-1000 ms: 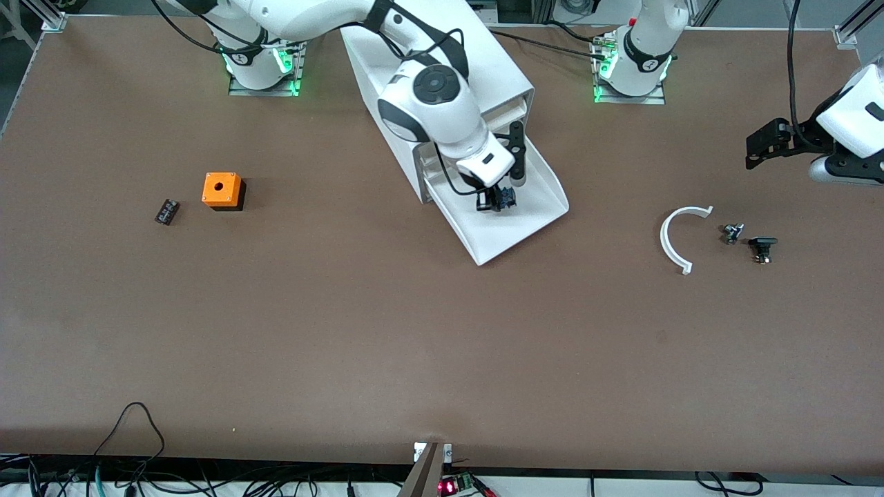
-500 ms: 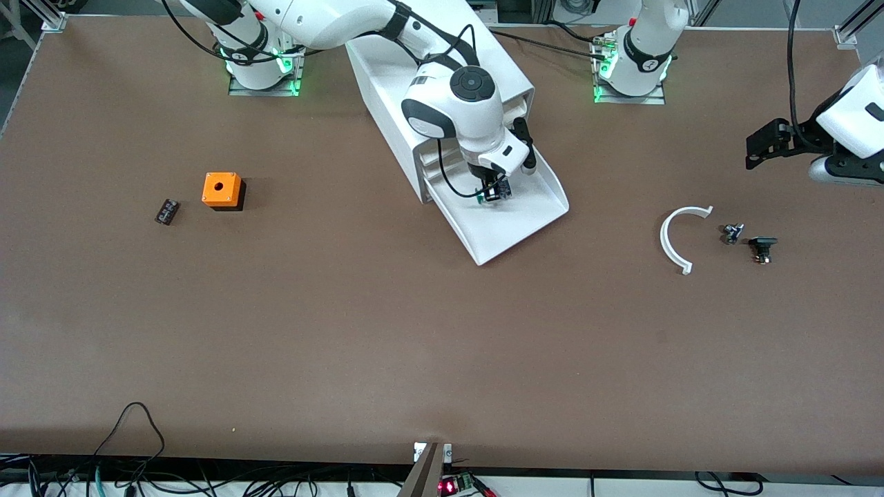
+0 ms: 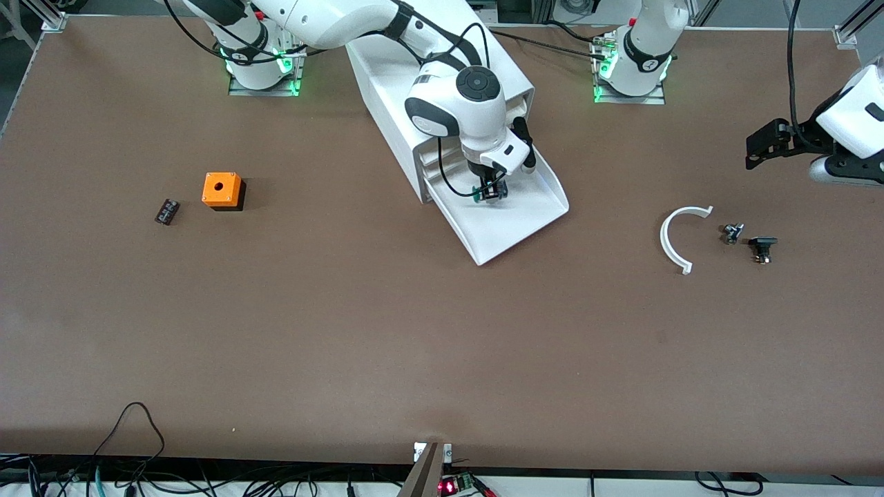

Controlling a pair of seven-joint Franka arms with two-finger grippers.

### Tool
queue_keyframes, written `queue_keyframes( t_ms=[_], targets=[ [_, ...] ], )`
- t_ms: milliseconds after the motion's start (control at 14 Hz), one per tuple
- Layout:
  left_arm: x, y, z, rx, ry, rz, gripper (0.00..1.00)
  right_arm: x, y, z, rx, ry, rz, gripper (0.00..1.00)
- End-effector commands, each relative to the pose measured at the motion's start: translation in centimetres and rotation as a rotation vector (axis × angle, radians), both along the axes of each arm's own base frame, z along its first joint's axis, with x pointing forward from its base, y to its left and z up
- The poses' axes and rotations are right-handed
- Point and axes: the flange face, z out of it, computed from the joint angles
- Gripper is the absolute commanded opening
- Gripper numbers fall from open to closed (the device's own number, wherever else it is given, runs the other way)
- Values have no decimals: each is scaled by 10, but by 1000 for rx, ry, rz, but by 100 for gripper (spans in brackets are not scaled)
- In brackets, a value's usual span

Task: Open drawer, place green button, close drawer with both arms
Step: 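Lower the button into the drawer and open the right gripper, then raise the right gripper away while the left gripper reaches the drawer front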

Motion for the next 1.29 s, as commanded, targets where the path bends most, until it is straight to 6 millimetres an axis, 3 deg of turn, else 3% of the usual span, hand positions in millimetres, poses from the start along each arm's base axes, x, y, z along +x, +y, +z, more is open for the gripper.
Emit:
queue_keyframes(
  t_ms=[0,143,286,357,500,643,714,786,1000,1214],
  targets=[
    [3,1,3,15,-7,7,100,0,9,16,8,-18,-53,100],
    [3,4,1,15,-2,10,100,13,9,49,14,-40,-74,100],
    [6,7,-6,15,0,6,100,33,-6,115,10,-86,-126,100],
    [7,7,-9,12,3,7,100,61,-30,141,31,-116,-200,100],
    [18,2,-26,-29,6,20,100,117,-82,175,93,-156,-389,100],
    [32,-12,-63,-69,-1,22,100,152,-123,200,140,-185,-532,100],
    [38,-19,-91,-95,0,65,100,165,-143,214,157,-194,-618,100],
    [42,-39,-118,-119,-5,99,100,176,-167,226,160,-209,-716,100],
    [41,-95,-191,-150,-69,181,100,203,-234,213,95,-214,-1004,100],
    [30,-137,-282,-181,-126,293,100,222,-282,194,39,-183,-1242,100]
  ],
)
